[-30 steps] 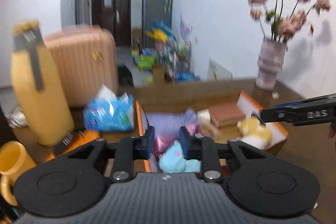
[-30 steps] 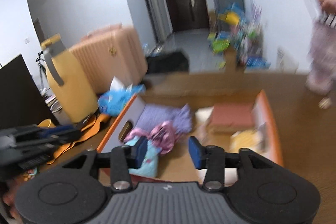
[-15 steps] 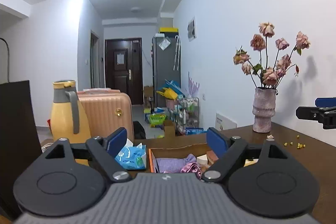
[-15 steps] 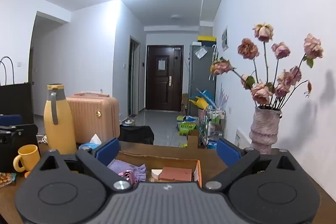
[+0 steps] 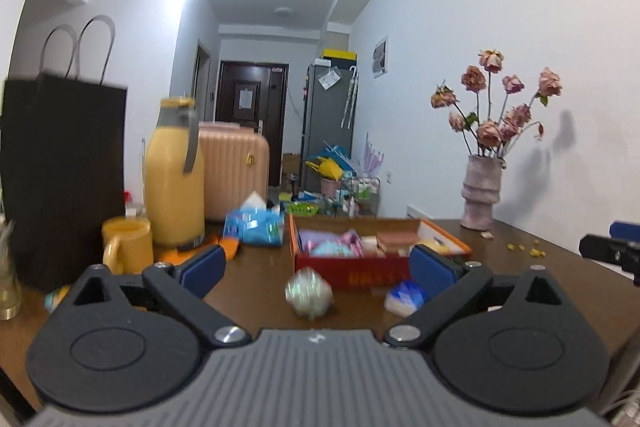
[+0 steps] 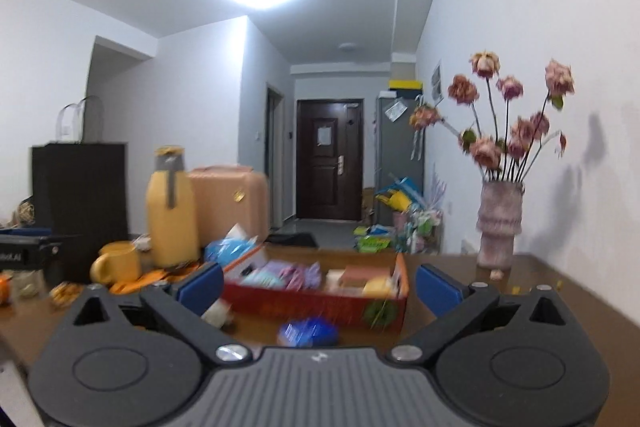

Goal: Organize soft objects
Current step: 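Withdraw both tools from the box back toward the table items, then grasp the blue-and-white milk carton with the left gripper while the right gripper grasps it too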

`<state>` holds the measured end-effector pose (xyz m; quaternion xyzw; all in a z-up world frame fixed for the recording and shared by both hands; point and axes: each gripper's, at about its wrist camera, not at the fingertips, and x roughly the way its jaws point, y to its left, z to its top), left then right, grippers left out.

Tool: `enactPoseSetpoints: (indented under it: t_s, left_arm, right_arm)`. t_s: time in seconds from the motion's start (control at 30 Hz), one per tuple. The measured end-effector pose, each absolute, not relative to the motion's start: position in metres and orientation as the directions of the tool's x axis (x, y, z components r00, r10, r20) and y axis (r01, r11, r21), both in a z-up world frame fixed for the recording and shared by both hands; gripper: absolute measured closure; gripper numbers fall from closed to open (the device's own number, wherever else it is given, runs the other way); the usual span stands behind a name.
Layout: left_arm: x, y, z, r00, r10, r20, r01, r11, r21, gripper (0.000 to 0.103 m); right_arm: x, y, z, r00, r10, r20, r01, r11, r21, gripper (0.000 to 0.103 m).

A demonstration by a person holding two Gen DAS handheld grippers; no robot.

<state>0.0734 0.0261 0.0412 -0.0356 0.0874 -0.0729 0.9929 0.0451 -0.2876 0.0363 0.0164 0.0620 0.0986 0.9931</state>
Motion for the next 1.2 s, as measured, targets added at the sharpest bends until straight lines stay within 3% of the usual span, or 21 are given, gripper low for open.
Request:
enactPoseSetpoints:
  t_s: [0.17,0.3,0.37,0.5,0.53,0.7,0.9,1.07,1.2]
  left_arm:
    - [0.072,0.018,0.027,0.955,-0.169,-0.245,0.154,0.985,-0.080,0.002]
    - [0.083,0.011,0.021,0.944,-0.183,-0.274,0.161,0.982,-0.100,0.002]
    - [0.090,0.008,0.012,0.932,-0.200,-0.303,0.178,0.979,-0.102,0.002]
    - [0.115,-0.002,-0.007,0.909,-0.194,-0.368,0.170,0.981,-0.096,0.003]
    - [0.123,-0.004,-0.011,0.902,-0.196,-0.385,0.170,0.980,-0.099,0.005]
    - [0.169,-0.019,-0.017,0.869,-0.219,-0.444,0.176,0.975,-0.138,0.008]
    - [0.232,-0.046,-0.022,0.824,-0.248,-0.510,0.182,0.967,-0.177,0.021]
    - [0.284,-0.072,-0.031,0.766,-0.301,-0.568,0.210,0.952,-0.222,0.028]
    - [0.326,-0.091,-0.045,0.708,-0.346,-0.615,0.216,0.936,-0.278,0.037]
  right_arm:
    - [0.029,-0.282,0.012,0.953,0.242,-0.183,-0.234,0.970,0.066,0.002]
    - [0.043,-0.276,0.004,0.941,0.257,-0.222,-0.242,0.966,0.091,0.013]
    - [0.053,-0.273,-0.008,0.916,0.304,-0.263,-0.278,0.951,0.132,0.027]
    - [0.091,-0.266,-0.040,0.848,0.355,-0.393,-0.298,0.933,0.199,0.067]
    - [0.104,-0.265,-0.046,0.833,0.358,-0.422,-0.290,0.932,0.218,0.072]
    - [0.163,-0.267,-0.061,0.791,0.362,-0.493,-0.258,0.928,0.268,0.073]
    - [0.240,-0.278,-0.072,0.755,0.336,-0.563,-0.230,0.940,0.254,0.073]
    - [0.288,-0.308,-0.063,0.796,0.270,-0.542,-0.150,0.955,0.256,0.068]
    - [0.325,-0.323,-0.056,0.788,0.359,-0.501,-0.208,0.920,0.333,0.065]
